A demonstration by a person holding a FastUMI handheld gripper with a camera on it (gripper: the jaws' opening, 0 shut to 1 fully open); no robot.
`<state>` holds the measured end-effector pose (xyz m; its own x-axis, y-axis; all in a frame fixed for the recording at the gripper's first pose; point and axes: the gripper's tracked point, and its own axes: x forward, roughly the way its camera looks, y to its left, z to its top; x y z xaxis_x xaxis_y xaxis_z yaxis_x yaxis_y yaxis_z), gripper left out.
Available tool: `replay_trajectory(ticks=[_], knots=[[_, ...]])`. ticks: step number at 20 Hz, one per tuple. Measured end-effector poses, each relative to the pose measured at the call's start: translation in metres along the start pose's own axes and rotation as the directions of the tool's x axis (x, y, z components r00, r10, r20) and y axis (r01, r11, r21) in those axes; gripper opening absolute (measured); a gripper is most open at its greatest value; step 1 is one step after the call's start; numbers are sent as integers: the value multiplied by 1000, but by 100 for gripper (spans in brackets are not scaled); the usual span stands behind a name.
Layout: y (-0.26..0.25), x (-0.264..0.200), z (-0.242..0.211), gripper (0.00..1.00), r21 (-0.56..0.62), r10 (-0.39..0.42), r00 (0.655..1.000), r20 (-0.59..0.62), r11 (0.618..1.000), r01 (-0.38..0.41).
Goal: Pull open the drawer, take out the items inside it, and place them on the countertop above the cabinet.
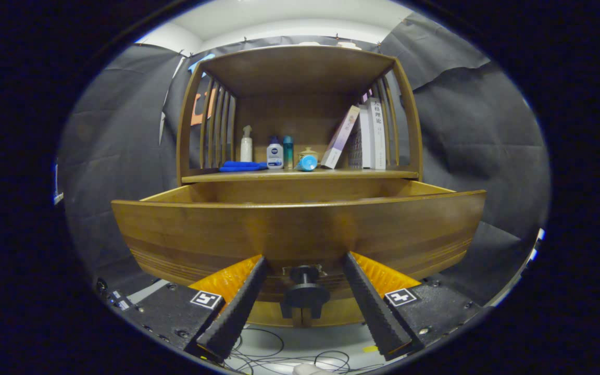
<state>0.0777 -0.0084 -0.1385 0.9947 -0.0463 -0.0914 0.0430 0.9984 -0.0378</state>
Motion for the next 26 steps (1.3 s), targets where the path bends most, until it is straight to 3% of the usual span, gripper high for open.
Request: replay_trajectory(ticks=[11,26], knots=[[12,70,21,99,-20,-42,999,-33,999,41],[9,140,34,99,18,-21,998,-67,1000,23]])
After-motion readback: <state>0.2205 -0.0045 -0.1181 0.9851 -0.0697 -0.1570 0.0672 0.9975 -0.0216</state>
